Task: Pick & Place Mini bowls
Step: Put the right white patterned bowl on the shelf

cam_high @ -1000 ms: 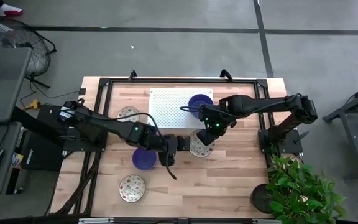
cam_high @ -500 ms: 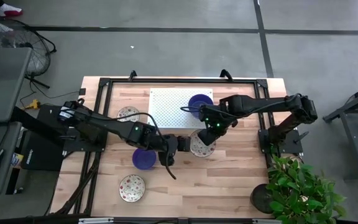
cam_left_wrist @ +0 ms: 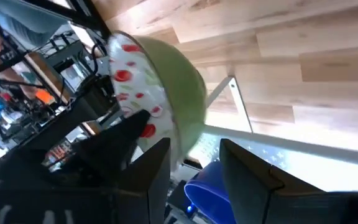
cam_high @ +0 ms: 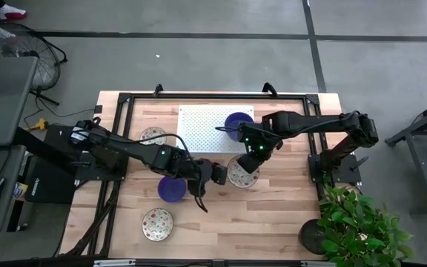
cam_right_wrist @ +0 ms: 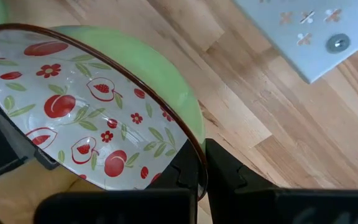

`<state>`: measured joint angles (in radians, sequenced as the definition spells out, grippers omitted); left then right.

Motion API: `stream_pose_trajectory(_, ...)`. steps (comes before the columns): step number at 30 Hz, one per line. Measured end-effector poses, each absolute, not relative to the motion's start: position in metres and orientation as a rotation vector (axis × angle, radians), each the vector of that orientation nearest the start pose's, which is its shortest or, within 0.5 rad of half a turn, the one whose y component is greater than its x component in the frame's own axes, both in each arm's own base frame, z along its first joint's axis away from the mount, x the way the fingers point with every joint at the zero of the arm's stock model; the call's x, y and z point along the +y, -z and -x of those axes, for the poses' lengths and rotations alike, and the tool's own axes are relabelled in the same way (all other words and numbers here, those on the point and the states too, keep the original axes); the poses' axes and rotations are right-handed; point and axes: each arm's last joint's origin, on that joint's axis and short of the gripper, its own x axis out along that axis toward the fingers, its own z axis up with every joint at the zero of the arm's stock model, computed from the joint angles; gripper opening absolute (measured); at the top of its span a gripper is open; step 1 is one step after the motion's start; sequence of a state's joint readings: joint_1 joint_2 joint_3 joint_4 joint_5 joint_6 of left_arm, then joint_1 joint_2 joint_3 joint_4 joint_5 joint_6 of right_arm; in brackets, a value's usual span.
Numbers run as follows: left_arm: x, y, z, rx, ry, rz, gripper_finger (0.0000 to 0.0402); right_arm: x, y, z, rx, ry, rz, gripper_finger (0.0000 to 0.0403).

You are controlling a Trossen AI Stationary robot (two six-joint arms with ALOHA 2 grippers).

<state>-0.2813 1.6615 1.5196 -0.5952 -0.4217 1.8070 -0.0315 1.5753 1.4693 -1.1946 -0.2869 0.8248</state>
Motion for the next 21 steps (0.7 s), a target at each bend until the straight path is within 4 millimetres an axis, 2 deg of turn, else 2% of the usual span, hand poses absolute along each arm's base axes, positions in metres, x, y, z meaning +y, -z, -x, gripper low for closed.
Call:
stream_pose_trajectory(9,-0.091,-0.327,-0.354,0.589,0.634,-2.108,0.0134,-0.004,-0.309,-0.295,1.355,0.253,-0.893,0.0000)
stream_pose_trajectory(14,-0.092,-0.319,-0.359,0.608,0.647,-2.137,0.0134,-0.004,-0.308,-0.294,1.364,0.231,-0.875,0.0000)
stream_pose_trajectory(21,-0.094,-0.316,-0.364,0.560,0.678,-2.174,0.0134,-0.004,-0.290,-0.293,1.411,0.196,-0.898,0.0000)
